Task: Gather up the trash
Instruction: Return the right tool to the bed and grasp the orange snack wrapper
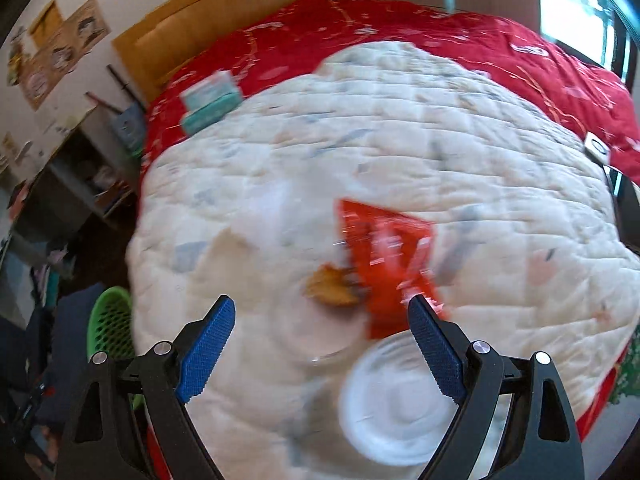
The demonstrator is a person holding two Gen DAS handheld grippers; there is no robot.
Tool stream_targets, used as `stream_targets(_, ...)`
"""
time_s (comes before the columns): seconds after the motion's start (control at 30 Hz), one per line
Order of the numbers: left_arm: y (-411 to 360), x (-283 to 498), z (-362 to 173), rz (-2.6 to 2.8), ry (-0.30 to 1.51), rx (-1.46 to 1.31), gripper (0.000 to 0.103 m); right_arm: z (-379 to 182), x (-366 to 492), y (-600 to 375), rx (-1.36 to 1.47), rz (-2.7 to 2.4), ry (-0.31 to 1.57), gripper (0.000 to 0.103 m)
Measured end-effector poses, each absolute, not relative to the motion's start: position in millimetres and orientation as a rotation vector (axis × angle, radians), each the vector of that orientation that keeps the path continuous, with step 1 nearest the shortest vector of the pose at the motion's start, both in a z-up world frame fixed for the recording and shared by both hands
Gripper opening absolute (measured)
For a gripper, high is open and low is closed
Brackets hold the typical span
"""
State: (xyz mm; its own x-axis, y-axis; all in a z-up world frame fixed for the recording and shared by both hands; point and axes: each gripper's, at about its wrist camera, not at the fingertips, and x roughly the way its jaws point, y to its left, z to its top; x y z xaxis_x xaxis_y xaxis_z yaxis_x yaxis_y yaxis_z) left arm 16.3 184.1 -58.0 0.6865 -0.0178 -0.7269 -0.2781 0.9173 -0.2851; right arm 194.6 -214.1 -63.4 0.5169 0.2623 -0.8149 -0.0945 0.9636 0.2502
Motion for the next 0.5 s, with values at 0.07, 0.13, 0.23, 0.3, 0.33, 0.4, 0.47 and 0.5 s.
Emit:
stream_targets(0.07,178.8,21.3,-58.6,0.145,0.815,-0.385,0.063,-69.6,203.7,-228.7,0.198,0.199,1.019,0.085)
stream_targets(0.13,174.0,25.3,-59.1,0.141,0.822,-0.376,0.063,-77.8,212.6,-239.5,0.218,0.197,1.036,0.085)
stream_targets(0.23,167.9,32.2,-59.4,0.133,0.830,-0.365,0.063,-86.9,221.5,-246.1,0.235,0.195,1.056,0.085)
stream_targets(0.3,163.1,35.8,-59.3,0.130,0.833,-0.355,0.063,-93.5,227.1,-248.7,0.253,0.190,1.067,0.085)
stream_targets(0.33,161.4,37.3,-59.4,0.128,0.834,-0.352,0.063,-95.6,229.6,-249.2,0.263,0.191,1.072,0.085)
stream_targets(0.4,158.4,40.0,-59.7,0.126,0.838,-0.347,0.063,-101.9,235.7,-250.6,0.278,0.197,1.086,0.085)
stream_targets(0.47,155.0,43.0,-60.6,0.124,0.843,-0.340,0.063,-106.6,241.3,-249.6,0.283,0.203,1.102,0.085)
stream_targets(0.5,153.8,43.9,-61.3,0.123,0.845,-0.340,0.063,-109.9,243.9,-248.7,0.279,0.205,1.110,0.085)
